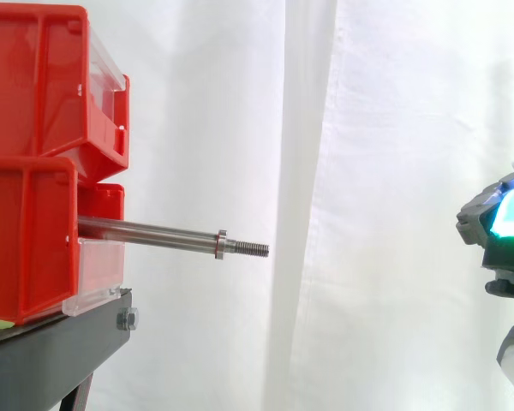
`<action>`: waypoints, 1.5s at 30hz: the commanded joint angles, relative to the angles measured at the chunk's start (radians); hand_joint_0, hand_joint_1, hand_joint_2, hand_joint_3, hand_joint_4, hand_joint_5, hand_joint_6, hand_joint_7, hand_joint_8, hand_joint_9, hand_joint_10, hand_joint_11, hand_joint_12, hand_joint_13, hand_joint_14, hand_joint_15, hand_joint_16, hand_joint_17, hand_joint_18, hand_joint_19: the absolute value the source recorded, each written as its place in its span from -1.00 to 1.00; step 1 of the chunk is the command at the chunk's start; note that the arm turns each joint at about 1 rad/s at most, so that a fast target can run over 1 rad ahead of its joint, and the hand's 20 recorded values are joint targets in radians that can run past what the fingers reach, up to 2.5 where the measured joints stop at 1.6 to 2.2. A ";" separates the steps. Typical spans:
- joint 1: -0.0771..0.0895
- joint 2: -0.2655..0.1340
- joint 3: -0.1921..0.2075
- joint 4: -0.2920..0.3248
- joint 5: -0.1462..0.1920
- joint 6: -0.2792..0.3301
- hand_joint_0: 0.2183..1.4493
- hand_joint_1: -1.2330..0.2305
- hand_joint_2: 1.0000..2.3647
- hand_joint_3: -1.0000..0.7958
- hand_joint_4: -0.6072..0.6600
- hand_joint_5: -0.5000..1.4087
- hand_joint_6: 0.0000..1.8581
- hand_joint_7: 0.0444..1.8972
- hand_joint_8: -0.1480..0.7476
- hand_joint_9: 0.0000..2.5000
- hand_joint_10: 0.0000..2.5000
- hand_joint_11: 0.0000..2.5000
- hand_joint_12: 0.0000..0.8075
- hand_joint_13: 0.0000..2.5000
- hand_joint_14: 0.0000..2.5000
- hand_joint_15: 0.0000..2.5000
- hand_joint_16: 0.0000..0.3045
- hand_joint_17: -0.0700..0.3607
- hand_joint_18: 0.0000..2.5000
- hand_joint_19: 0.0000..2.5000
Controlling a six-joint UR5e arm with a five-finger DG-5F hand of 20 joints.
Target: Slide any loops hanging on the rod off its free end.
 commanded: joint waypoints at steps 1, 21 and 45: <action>0.002 0.000 0.000 0.003 0.003 0.000 -0.42 -0.38 -0.96 0.03 -0.07 -0.64 -0.02 0.26 0.04 -0.23 -0.99 -0.72 -0.20 -0.51 -1.00 -1.00 -0.71 -0.21 -0.49 -0.90; 0.055 0.070 0.000 -0.046 0.174 -0.121 -0.35 -0.35 -0.97 -0.19 -0.11 -0.67 -0.04 0.17 -0.04 -0.06 -0.98 -0.49 -0.21 -0.49 -1.00 -1.00 -0.72 -0.22 -0.47 -0.90; 0.074 0.064 -0.113 0.180 0.197 -0.172 -0.33 -0.24 -0.98 -0.28 -0.01 -0.69 -0.03 0.09 0.03 -0.19 -0.98 -0.54 -0.22 -0.44 -1.00 -0.98 -0.72 -0.22 -0.43 -0.87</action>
